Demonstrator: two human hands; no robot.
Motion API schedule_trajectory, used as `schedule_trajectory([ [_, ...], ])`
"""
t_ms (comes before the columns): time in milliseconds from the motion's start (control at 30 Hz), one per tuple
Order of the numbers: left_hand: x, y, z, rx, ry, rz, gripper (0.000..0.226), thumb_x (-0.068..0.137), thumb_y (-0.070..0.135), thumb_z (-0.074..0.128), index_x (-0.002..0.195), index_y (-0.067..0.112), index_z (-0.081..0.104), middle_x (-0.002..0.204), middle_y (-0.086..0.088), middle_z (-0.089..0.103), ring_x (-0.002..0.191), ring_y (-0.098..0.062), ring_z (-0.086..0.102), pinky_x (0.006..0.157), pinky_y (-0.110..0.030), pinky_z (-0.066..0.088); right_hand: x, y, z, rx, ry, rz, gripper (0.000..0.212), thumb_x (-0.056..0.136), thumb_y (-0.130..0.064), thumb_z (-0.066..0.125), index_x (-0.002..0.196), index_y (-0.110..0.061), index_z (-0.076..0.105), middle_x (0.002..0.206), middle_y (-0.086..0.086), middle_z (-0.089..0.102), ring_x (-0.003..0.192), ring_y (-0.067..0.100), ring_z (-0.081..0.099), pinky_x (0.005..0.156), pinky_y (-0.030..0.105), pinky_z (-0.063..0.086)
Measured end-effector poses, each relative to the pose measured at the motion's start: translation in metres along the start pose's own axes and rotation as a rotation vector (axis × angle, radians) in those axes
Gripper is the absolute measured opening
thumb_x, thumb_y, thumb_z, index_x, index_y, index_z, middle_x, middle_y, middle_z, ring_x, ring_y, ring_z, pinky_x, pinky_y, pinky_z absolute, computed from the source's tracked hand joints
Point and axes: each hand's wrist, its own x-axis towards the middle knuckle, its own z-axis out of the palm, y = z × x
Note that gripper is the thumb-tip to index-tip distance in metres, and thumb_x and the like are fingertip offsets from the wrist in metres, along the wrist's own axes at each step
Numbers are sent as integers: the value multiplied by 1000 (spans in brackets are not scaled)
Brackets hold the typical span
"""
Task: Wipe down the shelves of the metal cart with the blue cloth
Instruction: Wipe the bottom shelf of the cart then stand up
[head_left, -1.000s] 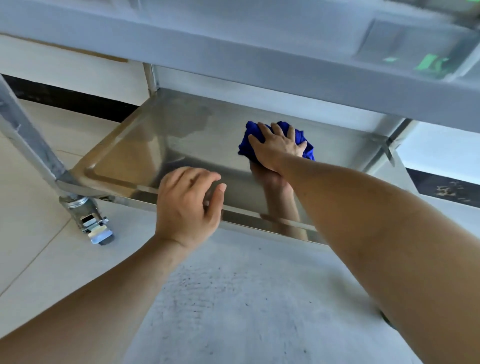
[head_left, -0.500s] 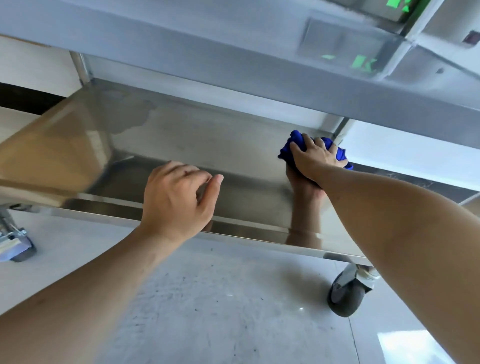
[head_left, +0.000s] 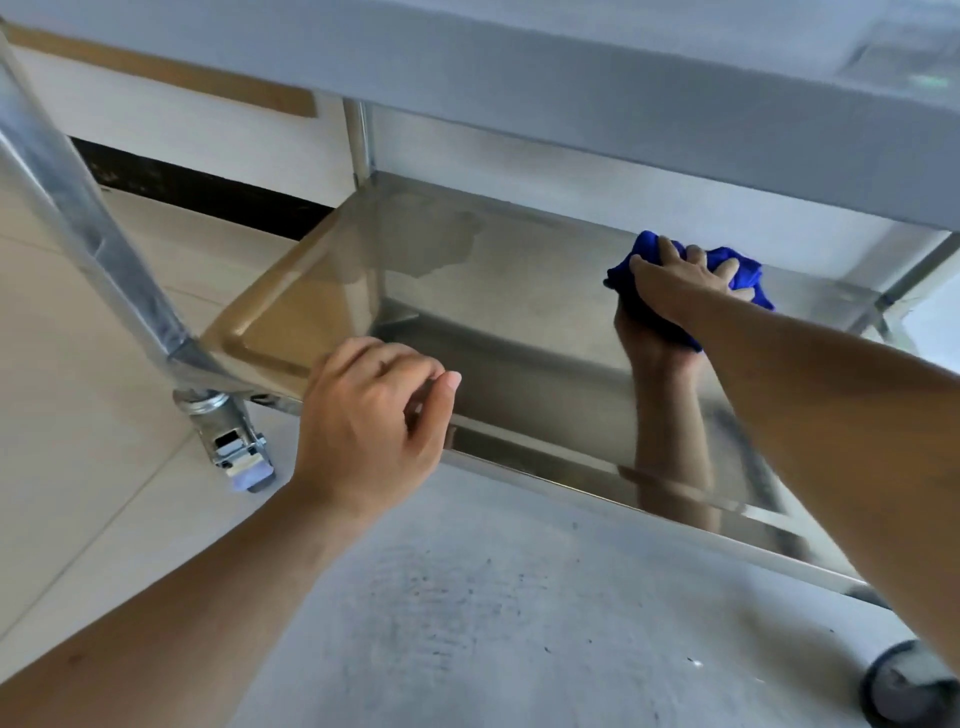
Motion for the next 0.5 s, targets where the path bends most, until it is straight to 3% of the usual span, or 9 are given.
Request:
schedule_trajectory([
  [167,-17,-44,-25,1,9,-31,22,93,29,59,89,13,74,90,1,72,91,-25,60,82,-42,48,-47,-111,31,-16,-19,-259,57,95,-58,25,150,-45,28,160,-4,27,150,38,7,110,64,15],
  [300,-35,-66,-41,20,24,-90,25,95,33,56,97,15,73,97,2,71,97,-20,60,88,-34,46,-96,-185,56,-21,-75,-427,60,96,-61,21,153,-44,24,165,-3,21,152,40,-1,112,68,8],
  [400,-38,-78,-52,-4,82,-153,27,96,32,54,100,13,72,100,-1,71,96,-18,61,92,-21,42,-118,-211,58,10,-114,-451,60,95,-60,19,153,-45,22,165,-5,20,151,39,-1,112,68,6],
  [500,-41,-88,-67,-90,128,-263,24,91,26,54,100,11,70,100,-3,70,90,-14,62,84,-4,37,-135,-220,57,40,-172,-506,58,98,-57,20,155,-47,18,167,-7,15,153,38,-6,113,67,3],
])
